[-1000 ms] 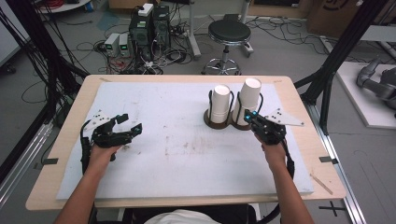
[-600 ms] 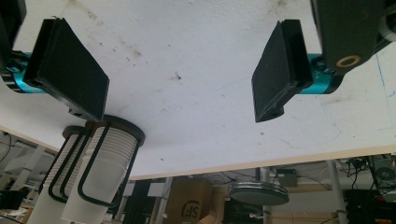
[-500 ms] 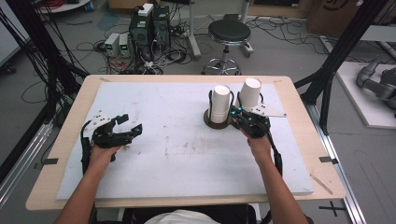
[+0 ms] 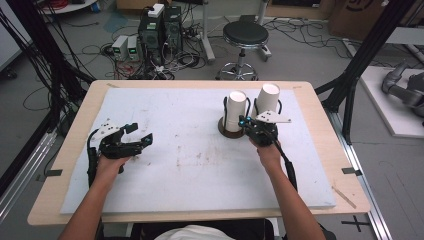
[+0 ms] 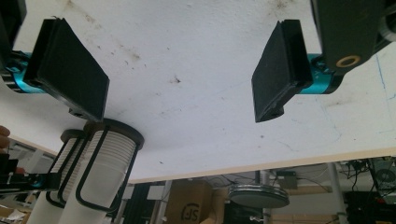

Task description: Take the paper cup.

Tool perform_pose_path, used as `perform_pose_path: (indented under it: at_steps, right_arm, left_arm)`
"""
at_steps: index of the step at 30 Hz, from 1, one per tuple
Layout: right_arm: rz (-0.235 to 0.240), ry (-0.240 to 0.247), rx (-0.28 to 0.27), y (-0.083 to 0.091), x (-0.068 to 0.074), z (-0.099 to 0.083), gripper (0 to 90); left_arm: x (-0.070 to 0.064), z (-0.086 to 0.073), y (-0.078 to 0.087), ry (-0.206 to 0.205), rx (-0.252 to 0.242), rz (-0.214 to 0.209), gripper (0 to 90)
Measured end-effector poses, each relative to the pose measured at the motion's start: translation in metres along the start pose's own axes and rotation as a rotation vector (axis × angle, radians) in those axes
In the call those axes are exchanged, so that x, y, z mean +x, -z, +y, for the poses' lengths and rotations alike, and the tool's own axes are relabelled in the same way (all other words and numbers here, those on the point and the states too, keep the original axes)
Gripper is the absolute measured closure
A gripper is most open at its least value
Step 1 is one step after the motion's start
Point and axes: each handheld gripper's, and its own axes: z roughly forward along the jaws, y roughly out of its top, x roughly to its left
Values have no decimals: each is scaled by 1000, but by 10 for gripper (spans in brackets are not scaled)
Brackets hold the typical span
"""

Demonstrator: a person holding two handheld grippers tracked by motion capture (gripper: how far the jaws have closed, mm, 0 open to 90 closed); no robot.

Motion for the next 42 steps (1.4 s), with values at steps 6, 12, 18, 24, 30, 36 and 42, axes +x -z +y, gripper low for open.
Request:
perform_pose_path:
  at_steps: [6,12,18,24,30,36,42]
  right_arm:
    - [4,8,60,-12,6,-8,900]
    - [-14,-7,114,-23,8,-17,900]
    - [-17,-23,124,-24,7,-18,900]
    - [-34,-65,153,-29,4,-22,900]
    - [-46,-86,159,-31,4,-21,900]
    - [-59,-99,162,-32,7,-18,900]
    - [-56,-111,169,-33,7,-17,900]
  left_arm:
    - [-1,0,-1,-3,0,-8,203]
    - [-1,0,-1,-7,2,-3,204]
    - [-2,0,-2,-11,6,-5,204]
    - [-1,0,-6,-19,11,-7,204]
    - [0,6,-13,-13,-8,-13,204]
    - [-1,19,-22,-16,-35,-29,204]
    - [-4,34,-39,8,-45,-54,194]
